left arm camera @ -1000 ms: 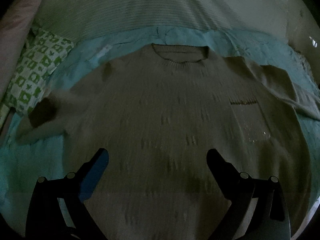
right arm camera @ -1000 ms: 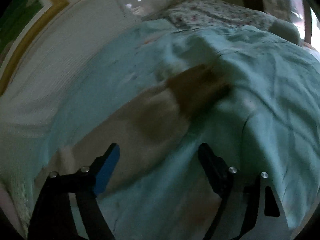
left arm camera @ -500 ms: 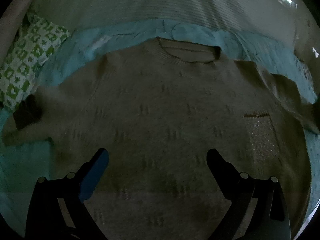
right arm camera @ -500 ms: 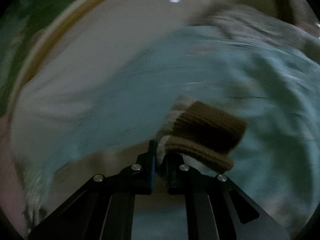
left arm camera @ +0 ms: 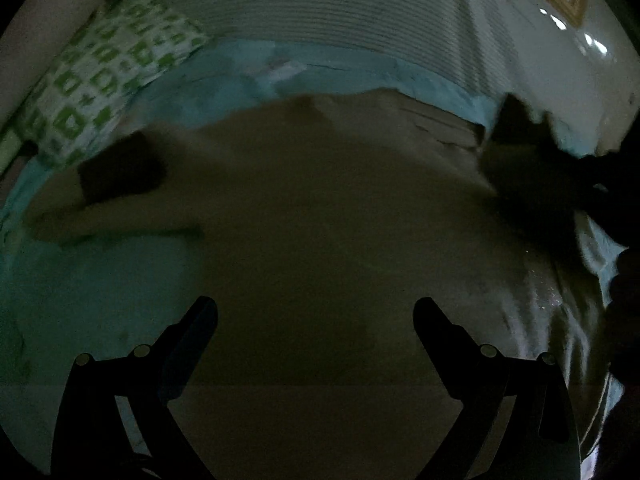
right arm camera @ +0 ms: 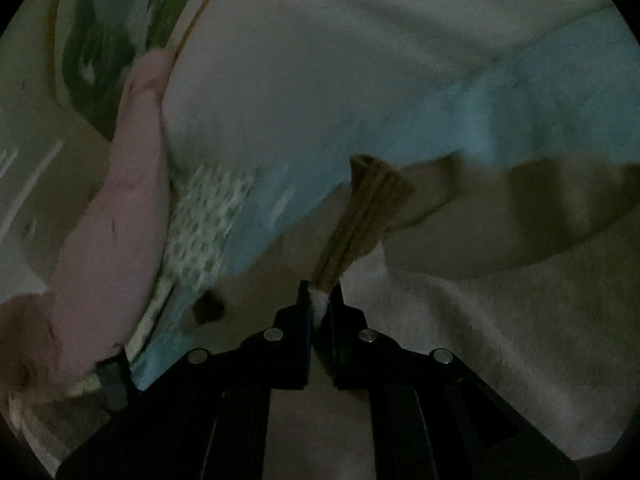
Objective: Fold small clothes
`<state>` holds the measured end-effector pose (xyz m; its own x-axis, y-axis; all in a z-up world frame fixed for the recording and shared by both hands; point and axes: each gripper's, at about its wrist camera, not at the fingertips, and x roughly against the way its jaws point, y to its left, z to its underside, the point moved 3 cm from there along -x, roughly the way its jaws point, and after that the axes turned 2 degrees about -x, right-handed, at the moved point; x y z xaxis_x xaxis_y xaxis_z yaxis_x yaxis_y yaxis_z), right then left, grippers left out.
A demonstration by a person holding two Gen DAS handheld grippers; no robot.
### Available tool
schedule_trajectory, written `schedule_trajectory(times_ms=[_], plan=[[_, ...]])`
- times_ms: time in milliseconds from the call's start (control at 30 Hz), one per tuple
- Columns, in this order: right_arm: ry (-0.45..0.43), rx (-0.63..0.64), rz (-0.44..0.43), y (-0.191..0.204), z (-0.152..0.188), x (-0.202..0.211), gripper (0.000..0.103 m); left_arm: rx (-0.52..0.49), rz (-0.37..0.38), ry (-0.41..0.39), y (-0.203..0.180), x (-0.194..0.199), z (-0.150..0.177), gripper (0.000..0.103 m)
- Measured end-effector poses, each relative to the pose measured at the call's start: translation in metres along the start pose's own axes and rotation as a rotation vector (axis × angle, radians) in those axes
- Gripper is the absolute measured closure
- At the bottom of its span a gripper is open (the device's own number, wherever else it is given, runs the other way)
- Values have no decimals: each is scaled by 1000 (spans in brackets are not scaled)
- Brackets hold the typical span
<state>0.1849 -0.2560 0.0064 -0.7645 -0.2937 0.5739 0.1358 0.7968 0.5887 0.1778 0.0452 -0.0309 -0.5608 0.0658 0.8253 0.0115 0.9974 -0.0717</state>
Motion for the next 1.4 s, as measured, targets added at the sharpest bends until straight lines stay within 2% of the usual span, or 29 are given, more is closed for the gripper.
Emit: schedule_trajectory(times_ms=[100, 200, 267, 300, 333, 367, 400, 433, 500, 667, 767, 800, 833, 867, 900, 933, 1000, 1033, 1133, 1200, 1267, 1400], plan=[[63, 7, -17, 10, 6, -42, 95, 29, 10, -7, 13, 4, 0, 4], [104, 12, -28, 22, 10, -69, 95, 38, 30, -19, 16, 5, -3, 4], [123, -5, -40, 24, 17, -79, 91, 36, 46, -20, 13, 3, -4, 4], [140, -16, -37, 23, 20, -85, 87, 35, 58, -17, 10, 0, -5, 4], [152, -25, -39, 21, 21, -86, 74, 33, 73, -9, 5, -4, -7, 4], [164, -39, -51, 20, 24, -87, 67, 33, 87, 0, 1, -8, -9, 4], [162, -47, -60, 18, 24, -82, 55, 35, 106, 10, -3, -12, -11, 4], [156, -51, -70, 16, 25, -74, 49, 43, 131, 26, -8, -20, -13, 4], [128, -62, -90, 12, 27, -53, 48, 62, 168, 46, -14, -30, -17, 4], [34, -75, -31, -8, 37, 11, 48, 170, 261, 96, -25, -70, -34, 4], [-10, -86, 14, -21, 50, 49, 48, 196, 250, 37, -35, -78, -48, 7], [-22, -91, 24, -26, 54, 62, 47, 195, 253, 13, -38, -78, -52, 20], [-33, -98, 39, -31, 57, 73, 47, 183, 258, -1, -42, -81, -56, 39], [-42, -110, 52, -37, 61, 83, 47, 166, 269, -1, -46, -84, -59, 52], [-49, -124, 60, -42, 63, 90, 47, 155, 281, 4, -50, -85, -60, 89], [-58, -140, 73, -48, 65, 98, 47, 142, 306, 21, -52, -89, -61, 97], [-80, -150, 100, -56, 63, 110, 47, 145, 307, 12, -49, -86, -59, 97], [-91, -154, 110, -59, 61, 116, 47, 145, 302, -28, -41, -75, -59, 98], [-138, -167, 167, -74, 52, 136, 47, 189, 233, -98, -3, -58, -58, 98], [-170, -183, 203, -89, 48, 145, 47, 227, 228, -87, 20, -60, -56, 98], [-166, -213, 248, -106, 44, 143, 47, 259, 264, -54, 32, -66, -51, 97], [-139, -227, 314, -127, 28, 126, 47, 189, 246, -58, 15, -62, -47, 97]])
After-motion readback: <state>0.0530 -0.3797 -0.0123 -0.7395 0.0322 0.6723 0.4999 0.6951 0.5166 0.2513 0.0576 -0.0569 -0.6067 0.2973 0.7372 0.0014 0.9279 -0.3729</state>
